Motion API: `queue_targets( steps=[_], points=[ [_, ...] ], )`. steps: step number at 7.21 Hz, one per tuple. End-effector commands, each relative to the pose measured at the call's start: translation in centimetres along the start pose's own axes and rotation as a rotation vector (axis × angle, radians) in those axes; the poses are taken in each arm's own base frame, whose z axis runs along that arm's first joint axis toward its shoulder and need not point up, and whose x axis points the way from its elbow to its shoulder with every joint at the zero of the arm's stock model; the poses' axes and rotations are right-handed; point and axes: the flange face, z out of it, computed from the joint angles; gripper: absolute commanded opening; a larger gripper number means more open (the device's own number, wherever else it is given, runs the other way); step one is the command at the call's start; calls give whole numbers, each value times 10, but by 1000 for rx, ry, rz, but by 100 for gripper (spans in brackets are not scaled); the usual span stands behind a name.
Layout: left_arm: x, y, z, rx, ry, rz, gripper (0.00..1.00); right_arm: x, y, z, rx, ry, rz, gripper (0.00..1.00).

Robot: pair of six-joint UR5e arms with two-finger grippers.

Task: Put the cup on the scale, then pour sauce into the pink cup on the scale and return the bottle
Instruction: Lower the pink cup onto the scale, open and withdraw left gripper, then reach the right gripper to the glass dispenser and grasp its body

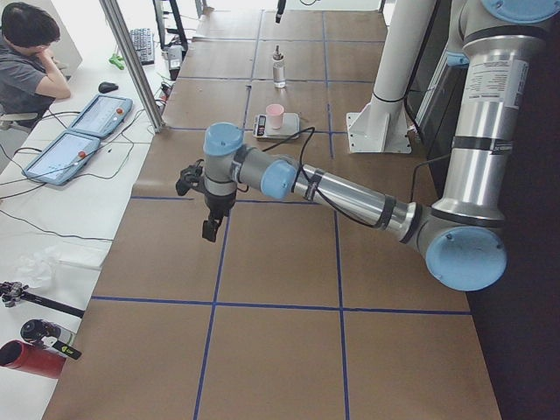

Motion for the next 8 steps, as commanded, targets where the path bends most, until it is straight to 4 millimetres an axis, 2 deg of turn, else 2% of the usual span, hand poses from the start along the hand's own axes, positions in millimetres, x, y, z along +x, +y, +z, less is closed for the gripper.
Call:
queue_targets(
  steps=[1,2,3,4,5,6,7,8],
  points=[
    [-106,87,19,-62,3,37,100,-62,44,21,13,81,16,100],
    [-120,126,19,-75,3,-19,100,-78,68,46,40,124,4,100],
    [-115,127,10,-59,-1,-13,100,-98,107,79,113,182,-28,100],
    [-115,127,10,-60,0,-15,100,-115,140,101,176,204,-45,100],
    [-115,128,11,-61,2,-19,100,-119,153,112,206,217,-71,100],
    [-117,129,13,-65,1,-57,100,-115,158,131,252,247,-98,100],
    [-117,141,17,-78,1,-129,100,-105,158,147,291,189,-98,100],
    [-117,143,18,-79,1,-128,100,-88,159,162,319,197,-105,100]
  ],
)
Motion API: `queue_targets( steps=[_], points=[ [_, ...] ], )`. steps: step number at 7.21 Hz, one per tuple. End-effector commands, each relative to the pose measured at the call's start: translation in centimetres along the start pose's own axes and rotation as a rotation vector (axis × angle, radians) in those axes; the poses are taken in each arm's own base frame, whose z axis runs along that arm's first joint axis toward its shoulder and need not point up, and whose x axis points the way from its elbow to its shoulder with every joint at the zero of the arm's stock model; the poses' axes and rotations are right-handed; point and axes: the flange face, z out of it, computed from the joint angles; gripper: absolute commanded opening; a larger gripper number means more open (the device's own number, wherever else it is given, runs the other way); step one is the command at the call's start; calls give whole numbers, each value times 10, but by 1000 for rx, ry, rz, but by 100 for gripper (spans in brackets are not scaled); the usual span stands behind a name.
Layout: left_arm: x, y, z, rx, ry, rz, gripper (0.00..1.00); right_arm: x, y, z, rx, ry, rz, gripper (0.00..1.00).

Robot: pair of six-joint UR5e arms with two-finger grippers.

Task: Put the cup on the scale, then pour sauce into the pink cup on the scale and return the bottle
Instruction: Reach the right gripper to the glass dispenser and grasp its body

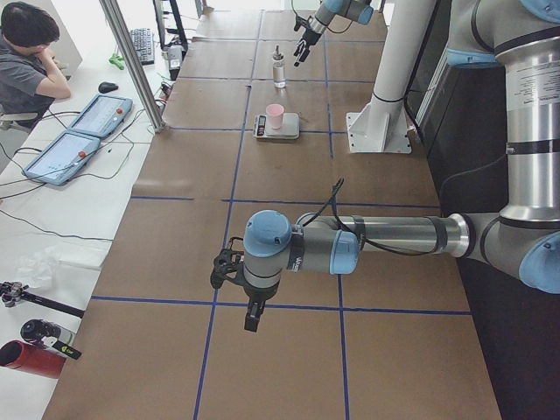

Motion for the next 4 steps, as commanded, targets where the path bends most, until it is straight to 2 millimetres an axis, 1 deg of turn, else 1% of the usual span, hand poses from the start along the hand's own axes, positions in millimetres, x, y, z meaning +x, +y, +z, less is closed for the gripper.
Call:
queue_targets(
  steps=[1,2,4],
  points=[
    [0,6,5,-9,5,-32,100,14,13,28,62,-24,-1,100],
    [3,5,6,-6,43,-32,100,27,19,36,79,-66,12,100],
    [7,2,3,2,57,-25,100,38,33,59,157,-43,3,100]
  ],
)
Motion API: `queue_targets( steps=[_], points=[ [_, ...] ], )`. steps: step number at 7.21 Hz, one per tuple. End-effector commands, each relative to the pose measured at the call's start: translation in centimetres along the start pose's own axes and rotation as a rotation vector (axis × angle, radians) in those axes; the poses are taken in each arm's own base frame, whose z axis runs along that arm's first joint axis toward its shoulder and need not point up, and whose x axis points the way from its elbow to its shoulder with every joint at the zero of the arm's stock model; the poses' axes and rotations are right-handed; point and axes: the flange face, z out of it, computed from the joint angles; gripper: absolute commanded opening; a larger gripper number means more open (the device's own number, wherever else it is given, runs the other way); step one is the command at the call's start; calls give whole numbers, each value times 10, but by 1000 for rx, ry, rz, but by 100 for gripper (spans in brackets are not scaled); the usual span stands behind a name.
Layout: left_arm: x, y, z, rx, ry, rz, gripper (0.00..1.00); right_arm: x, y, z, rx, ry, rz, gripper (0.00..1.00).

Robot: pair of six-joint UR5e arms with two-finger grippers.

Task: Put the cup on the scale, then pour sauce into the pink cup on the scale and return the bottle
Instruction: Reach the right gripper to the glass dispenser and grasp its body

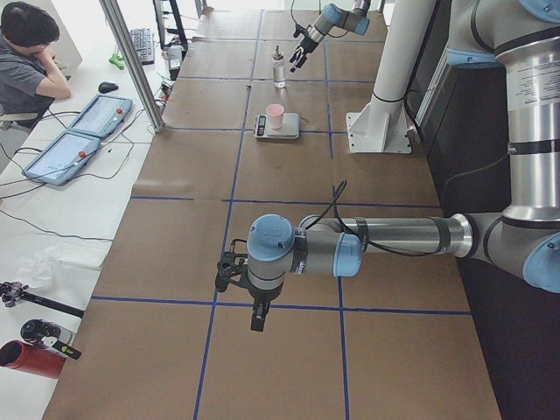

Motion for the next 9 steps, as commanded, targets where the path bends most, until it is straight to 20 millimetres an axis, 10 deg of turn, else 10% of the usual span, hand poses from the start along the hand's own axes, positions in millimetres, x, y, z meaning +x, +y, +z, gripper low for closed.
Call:
queue_targets(
  steps=[1,9],
  points=[
    [6,-2,-1,7,38,4,100,15,18,26,50,3,-2,100],
    [11,-5,-4,14,39,17,100,7,22,54,113,42,-60,100]
  ],
)
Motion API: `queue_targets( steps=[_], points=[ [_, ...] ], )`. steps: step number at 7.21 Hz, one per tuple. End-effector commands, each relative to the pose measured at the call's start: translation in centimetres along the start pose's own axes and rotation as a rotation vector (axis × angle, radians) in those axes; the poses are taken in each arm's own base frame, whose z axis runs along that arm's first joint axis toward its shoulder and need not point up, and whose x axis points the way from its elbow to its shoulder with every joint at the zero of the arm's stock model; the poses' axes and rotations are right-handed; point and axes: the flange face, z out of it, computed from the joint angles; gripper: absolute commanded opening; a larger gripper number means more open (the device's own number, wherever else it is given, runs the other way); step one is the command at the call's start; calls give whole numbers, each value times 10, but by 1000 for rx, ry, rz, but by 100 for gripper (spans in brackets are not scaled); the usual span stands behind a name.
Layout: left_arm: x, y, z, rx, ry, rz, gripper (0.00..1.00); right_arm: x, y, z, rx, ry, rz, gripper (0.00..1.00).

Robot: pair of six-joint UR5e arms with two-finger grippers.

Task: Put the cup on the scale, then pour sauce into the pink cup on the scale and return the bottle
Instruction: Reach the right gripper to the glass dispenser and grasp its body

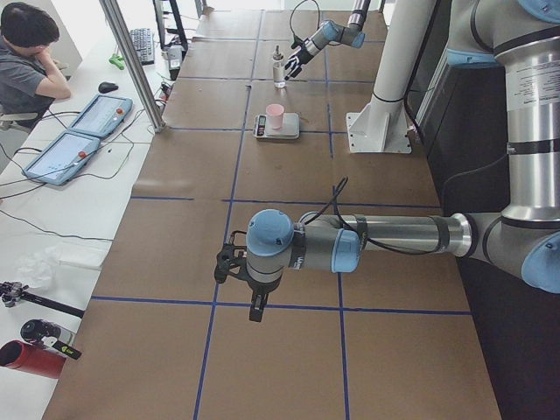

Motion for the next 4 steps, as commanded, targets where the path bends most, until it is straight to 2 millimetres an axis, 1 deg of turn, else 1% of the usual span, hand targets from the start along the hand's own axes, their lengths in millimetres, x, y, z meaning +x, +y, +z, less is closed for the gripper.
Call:
queue_targets(
  steps=[1,4],
  points=[
    [0,-1,-1,2,0,3,100,-1,-6,3,19,6,-1,100],
    [1,-1,-1,3,0,5,100,10,-6,12,44,41,-18,100]
  ],
)
